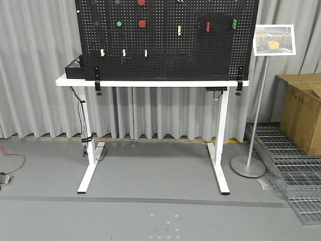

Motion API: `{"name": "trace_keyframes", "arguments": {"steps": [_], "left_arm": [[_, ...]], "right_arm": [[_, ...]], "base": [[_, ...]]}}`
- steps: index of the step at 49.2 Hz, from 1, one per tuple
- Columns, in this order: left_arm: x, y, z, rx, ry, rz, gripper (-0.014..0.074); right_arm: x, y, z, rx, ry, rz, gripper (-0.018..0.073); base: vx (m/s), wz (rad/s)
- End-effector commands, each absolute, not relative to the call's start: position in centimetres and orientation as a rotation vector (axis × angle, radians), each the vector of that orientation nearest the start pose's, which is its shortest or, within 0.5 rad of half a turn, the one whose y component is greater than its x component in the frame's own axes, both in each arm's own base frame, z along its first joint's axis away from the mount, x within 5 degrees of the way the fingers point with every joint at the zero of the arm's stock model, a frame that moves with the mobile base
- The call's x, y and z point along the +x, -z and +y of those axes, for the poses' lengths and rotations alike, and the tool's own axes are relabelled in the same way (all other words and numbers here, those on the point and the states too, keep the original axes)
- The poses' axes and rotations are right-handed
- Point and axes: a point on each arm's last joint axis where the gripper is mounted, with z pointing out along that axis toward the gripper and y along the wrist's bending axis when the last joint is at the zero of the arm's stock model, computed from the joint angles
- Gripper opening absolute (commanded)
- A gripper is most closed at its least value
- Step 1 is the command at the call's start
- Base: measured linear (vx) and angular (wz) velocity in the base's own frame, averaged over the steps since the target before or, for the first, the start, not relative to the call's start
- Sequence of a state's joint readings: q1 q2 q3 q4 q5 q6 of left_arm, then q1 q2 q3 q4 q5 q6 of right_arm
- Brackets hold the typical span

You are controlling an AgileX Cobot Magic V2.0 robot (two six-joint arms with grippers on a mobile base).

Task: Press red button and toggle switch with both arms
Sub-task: 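Drive the base forward up to the black pegboard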

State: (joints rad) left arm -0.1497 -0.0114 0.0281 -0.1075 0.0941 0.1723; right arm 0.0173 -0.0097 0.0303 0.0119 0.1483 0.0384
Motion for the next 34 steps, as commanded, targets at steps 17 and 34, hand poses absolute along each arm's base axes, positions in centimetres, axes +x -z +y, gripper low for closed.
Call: {"name": "trace_keyframes", "arguments": {"steps": [17, 34], "left_arm": [[5.61, -19.28, -0.87, 0.157, 0.079, 1.521, 0.0002], [5.61, -19.28, -0.87, 0.157, 0.079, 1.521, 0.0002]], "right_arm": [[5.61, -19.47, 0.10, 0.019, -0.047, 1.564, -0.0003], [5.61, -19.47, 0.10, 0.019, -0.047, 1.564, -0.0003]], "base": [[0.00, 0.00], [0.03, 0.01]]}}
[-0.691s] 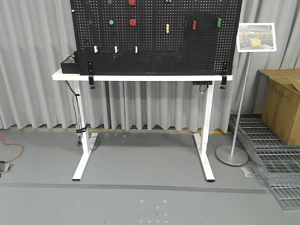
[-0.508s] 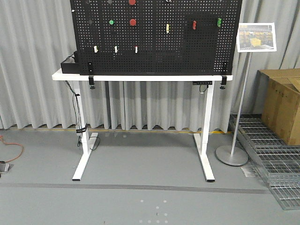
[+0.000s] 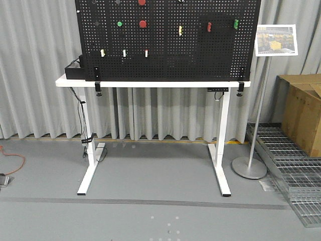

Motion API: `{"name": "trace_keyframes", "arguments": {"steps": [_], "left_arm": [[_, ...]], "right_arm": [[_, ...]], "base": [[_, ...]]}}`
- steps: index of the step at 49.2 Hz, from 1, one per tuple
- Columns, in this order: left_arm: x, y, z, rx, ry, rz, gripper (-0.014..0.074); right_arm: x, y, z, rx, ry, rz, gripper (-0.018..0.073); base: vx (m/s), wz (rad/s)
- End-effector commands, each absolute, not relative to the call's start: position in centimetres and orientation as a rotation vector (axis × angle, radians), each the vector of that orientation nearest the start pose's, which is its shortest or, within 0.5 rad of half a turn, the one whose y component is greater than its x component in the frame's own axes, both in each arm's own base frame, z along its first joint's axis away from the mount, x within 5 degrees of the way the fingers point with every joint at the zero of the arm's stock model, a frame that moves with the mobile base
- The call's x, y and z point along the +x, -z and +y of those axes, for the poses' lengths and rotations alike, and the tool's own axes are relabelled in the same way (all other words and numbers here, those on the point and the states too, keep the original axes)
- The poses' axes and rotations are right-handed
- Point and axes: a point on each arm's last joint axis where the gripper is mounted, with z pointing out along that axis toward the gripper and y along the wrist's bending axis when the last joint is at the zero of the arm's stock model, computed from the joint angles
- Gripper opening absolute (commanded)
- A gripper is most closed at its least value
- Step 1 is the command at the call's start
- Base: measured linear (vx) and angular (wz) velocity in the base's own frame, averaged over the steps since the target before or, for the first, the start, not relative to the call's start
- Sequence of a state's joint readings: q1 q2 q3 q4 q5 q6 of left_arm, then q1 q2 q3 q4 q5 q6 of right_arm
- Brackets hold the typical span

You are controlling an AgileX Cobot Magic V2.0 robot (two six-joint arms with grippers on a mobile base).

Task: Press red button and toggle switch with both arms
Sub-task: 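Drive the base forward up to the black pegboard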

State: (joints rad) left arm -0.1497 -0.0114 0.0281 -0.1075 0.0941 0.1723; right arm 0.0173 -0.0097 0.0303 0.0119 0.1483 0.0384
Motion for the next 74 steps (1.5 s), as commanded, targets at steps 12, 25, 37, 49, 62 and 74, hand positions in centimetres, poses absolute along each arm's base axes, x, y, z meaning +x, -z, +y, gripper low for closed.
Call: {"name": "trace_keyframes", "arguments": {"steps": [12, 25, 37, 49, 62, 74], "left_arm": [[5.61, -19.28, -0.87, 0.157, 0.079, 1.521, 0.0002], [5.61, -19.28, -0.87, 0.157, 0.079, 1.521, 0.0002], [5.61, -19.28, -0.87, 0.157, 0.079, 1.521, 0.0002], [5.61, -19.28, -0.87, 0.157, 0.079, 1.521, 0.0002], [5.61, -19.28, -0.87, 0.157, 0.079, 1.521, 0.0002], [5.61, -19.28, -0.87, 0.157, 0.079, 1.521, 0.0002]], "right_arm": [[5.61, -19.47, 0.10, 0.019, -0.047, 1.564, -0.0003], [5.61, -19.47, 0.10, 0.019, -0.047, 1.564, -0.0003], [5.61, -19.46, 0.10, 0.019, -0.047, 1.565, -0.0003], [5.61, -19.46, 0.10, 0.019, -0.047, 1.565, -0.0003], [5.61, -19.46, 0.10, 0.019, -0.047, 1.565, -0.0003], [5.61, -19.47, 0.10, 0.019, -0.047, 1.563, -0.0003]], "base": [[0.21, -0.03], [0.38, 0.00], [0.51, 0.03], [0.53, -0.01], [0.51, -0.01], [0.49, -0.02]]}}
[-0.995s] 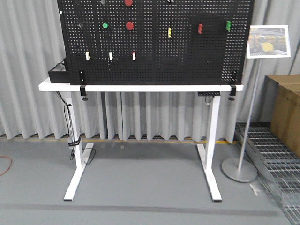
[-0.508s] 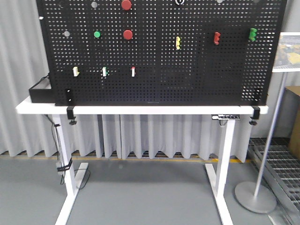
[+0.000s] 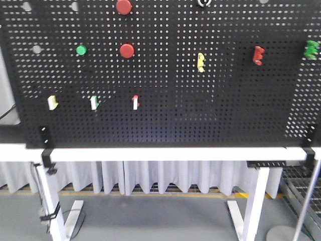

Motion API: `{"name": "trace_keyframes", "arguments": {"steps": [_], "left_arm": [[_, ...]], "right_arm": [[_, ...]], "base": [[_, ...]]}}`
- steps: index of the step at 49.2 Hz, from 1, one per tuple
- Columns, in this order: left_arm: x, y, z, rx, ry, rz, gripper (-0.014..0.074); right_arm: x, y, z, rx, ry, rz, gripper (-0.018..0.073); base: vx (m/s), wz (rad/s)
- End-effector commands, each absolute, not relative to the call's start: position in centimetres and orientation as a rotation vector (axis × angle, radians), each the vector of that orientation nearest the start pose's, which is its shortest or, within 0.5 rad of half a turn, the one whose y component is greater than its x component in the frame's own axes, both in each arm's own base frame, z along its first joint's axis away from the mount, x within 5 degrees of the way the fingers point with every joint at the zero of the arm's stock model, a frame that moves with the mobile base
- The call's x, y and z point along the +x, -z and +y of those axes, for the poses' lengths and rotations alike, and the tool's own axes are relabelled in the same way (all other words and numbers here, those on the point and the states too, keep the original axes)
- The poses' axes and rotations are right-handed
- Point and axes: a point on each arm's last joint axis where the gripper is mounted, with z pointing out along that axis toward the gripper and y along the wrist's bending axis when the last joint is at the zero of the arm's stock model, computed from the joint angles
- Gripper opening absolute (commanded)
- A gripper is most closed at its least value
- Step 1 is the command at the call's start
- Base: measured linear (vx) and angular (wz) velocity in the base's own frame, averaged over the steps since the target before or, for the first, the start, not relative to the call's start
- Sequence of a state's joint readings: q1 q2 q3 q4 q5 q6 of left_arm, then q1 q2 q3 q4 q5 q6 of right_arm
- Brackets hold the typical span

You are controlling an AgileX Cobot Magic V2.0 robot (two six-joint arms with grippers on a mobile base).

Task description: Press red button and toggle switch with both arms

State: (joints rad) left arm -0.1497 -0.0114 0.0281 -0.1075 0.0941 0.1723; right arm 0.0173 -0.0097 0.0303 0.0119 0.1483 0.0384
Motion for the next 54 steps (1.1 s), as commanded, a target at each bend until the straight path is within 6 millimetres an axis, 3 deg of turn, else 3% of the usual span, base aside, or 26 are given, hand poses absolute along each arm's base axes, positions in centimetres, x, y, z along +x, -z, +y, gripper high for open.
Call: {"name": "trace_keyframes", "arguments": {"steps": [1, 34, 54], "left_arm": [[5.61, -19.28, -0.87, 0.157, 0.079, 1.521, 0.0002], [5.61, -19.28, -0.87, 0.157, 0.079, 1.521, 0.0002], [5.61, -19.28, -0.87, 0.157, 0.079, 1.521, 0.0002]], "right_arm": [[5.61, -19.47, 0.10, 0.019, -0.047, 1.563, -0.0003], [5.61, -19.47, 0.10, 0.019, -0.047, 1.563, -0.0003], [5.61, -19.47, 0.10, 0.019, -0.047, 1.563, -0.0003]], "base": [[0.47, -0.02], [0.44, -0.01], [0.19, 0.01]]}}
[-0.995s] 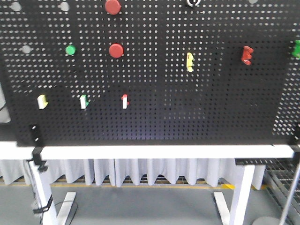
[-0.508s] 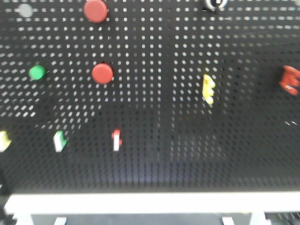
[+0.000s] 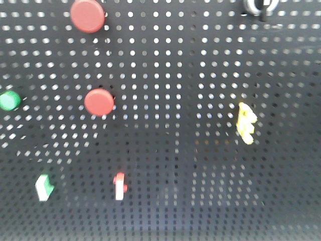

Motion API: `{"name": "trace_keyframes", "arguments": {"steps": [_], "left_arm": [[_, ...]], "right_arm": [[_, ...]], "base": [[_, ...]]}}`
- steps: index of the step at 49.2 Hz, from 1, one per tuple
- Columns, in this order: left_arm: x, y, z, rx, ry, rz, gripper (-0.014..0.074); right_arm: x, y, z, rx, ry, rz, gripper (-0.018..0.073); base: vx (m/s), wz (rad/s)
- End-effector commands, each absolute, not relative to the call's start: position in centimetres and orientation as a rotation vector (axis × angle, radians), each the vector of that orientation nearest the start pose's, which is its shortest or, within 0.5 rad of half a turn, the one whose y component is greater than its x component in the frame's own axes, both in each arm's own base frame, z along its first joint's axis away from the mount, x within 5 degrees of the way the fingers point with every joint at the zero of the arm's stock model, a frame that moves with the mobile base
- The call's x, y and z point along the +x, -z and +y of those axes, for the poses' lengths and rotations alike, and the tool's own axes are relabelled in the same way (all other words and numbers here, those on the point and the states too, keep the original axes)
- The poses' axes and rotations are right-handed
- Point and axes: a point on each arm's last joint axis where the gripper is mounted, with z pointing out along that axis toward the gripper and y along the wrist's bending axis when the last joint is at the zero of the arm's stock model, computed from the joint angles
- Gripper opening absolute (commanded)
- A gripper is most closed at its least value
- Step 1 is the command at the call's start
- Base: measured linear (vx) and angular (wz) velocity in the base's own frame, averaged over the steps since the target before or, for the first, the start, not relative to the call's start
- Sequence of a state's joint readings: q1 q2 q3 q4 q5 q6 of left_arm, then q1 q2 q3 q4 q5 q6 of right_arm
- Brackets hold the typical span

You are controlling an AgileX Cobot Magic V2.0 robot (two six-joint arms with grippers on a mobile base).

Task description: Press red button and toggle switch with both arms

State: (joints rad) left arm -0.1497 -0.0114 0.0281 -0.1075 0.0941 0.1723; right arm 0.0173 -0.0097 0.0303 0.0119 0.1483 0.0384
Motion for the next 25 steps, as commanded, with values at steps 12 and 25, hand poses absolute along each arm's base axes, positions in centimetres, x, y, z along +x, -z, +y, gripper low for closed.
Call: {"name": "trace_keyframes", "arguments": {"steps": [12, 25], "left_arm": [[5.61, -19.28, -0.87, 0.157, 0.079, 1.521, 0.0002], [5.61, -19.28, -0.87, 0.157, 0.079, 1.521, 0.0002]], "right_arm": [[5.61, -19.47, 0.10, 0.019, -0.047, 1.563, -0.0003], [5.61, -19.46, 0.10, 0.019, -0.047, 1.564, -0.0003]], "base": [[0.07, 0.00], [0.02, 0.00]]}}
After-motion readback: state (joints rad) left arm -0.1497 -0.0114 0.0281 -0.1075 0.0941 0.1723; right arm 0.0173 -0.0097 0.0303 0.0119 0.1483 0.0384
